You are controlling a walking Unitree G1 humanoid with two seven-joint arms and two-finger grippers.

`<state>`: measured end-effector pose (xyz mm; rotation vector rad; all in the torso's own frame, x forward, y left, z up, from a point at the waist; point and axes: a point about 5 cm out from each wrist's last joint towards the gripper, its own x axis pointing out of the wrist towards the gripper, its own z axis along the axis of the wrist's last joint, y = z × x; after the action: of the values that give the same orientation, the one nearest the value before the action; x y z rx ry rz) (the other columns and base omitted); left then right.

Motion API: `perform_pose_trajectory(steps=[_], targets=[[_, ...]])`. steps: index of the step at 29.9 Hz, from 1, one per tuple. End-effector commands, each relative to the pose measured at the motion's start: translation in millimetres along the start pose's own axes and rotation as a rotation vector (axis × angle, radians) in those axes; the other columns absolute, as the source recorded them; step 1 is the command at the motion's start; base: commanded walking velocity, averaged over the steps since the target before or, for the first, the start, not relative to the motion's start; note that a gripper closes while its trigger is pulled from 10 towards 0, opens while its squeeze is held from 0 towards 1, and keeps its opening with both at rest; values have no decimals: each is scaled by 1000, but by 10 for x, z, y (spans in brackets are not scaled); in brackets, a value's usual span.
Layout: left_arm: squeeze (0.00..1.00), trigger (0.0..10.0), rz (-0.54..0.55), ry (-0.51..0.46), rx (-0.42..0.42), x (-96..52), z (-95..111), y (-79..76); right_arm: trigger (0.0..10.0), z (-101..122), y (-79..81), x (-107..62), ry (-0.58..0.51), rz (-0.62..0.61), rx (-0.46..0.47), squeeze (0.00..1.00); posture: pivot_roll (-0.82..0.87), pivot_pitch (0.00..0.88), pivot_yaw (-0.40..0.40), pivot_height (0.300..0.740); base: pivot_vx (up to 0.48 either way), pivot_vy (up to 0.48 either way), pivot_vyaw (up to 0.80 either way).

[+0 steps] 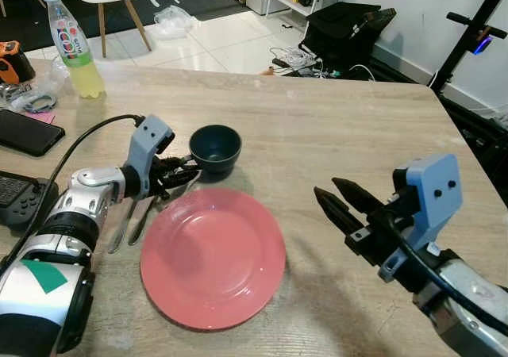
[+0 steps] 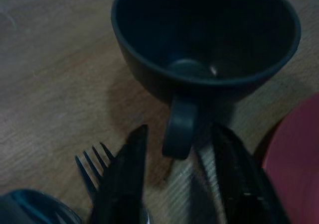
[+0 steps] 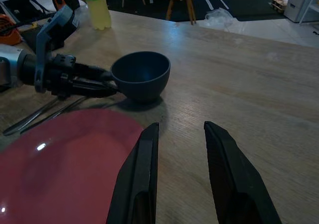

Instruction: Setting the table

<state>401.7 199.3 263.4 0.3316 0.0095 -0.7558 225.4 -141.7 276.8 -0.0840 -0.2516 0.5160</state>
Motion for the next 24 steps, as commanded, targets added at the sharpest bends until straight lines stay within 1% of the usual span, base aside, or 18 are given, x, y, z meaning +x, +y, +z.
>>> perform_pose_trajectory(steps=[1,2,3,4,5,9,10,11,12,13,15,18,19,20,21,22,23,24], targets=[[1000,10000,-3,-2,11,-25,15,20,10000,9,5,-30,-6,-5,2,0,-83,264,55,740,0,0,0],[1000,10000,-3,-11,16,-33,38,29,10000,9,4,-27,-8,-6,3,0,-80,263,56,740,0,0,0],[51,10000,-6,-28,21,-56,80,50,10000,13,6,-23,-12,-6,4,0,-76,257,61,740,0,0,0],[51,10000,-6,-28,21,-56,80,50,10000,13,6,-23,-12,-6,4,0,-76,257,61,740,0,0,0],[0,10000,-13,-47,34,-105,134,83,10000,17,6,-16,-19,-6,5,0,-65,249,68,740,0,0,0],[0,10000,-67,-66,76,-376,202,171,10000,29,8,5,-39,-9,7,0,-45,232,86,740,0,0,0],[0,10000,-67,-66,76,-376,202,171,10000,29,8,5,-39,-9,7,0,-45,232,86,740,0,0,0],[0,10000,-90,-63,76,-474,199,174,10000,27,4,9,-43,-11,8,0,-26,220,91,740,0,0,0],[0,10000,-90,-63,76,-474,199,174,10000,27,4,9,-43,-11,8,0,-26,220,91,740,0,0,0],[0,10000,-129,-46,95,-718,207,124,10000,18,-8,21,-51,-13,13,0,5,204,93,740,0,0,0],[0,10000,-132,-37,131,-897,257,58,10000,8,-17,37,-57,-15,17,0,21,190,91,740,0,0,0],[0,10000,-94,-61,146,-964,317,44,10000,-2,-28,47,-62,-23,20,0,39,172,82,740,0,0,0],[0,10000,-14,-151,114,-988,450,39,10000,-14,-55,70,-74,-55,34,0,51,161,74,740,0,0,0],[0,10000,-14,-151,114,-988,450,39,10000,-14,-55,70,-74,-55,34,0,51,161,74,740,0,0,0],[0,10000,57,-235,65,-995,553,20,10000,-30,-89,95,-87,-106,48,0,59,153,69,740,0,0,0],[0,10000,127,-311,-32,-962,575,-42,10000,-77,-138,126,-99,-197,75,0,69,128,59,740,0,0,0],[0,10000,189,-340,-137,-925,459,-158,10000,-138,-175,135,-110,-309,109,0,61,113,56,740,0,0,0],[0,10000,189,-340,-137,-925,459,-158,10000,-138,-175,135,-110,-309,109,0,61,113,56,740,0,0,0]])
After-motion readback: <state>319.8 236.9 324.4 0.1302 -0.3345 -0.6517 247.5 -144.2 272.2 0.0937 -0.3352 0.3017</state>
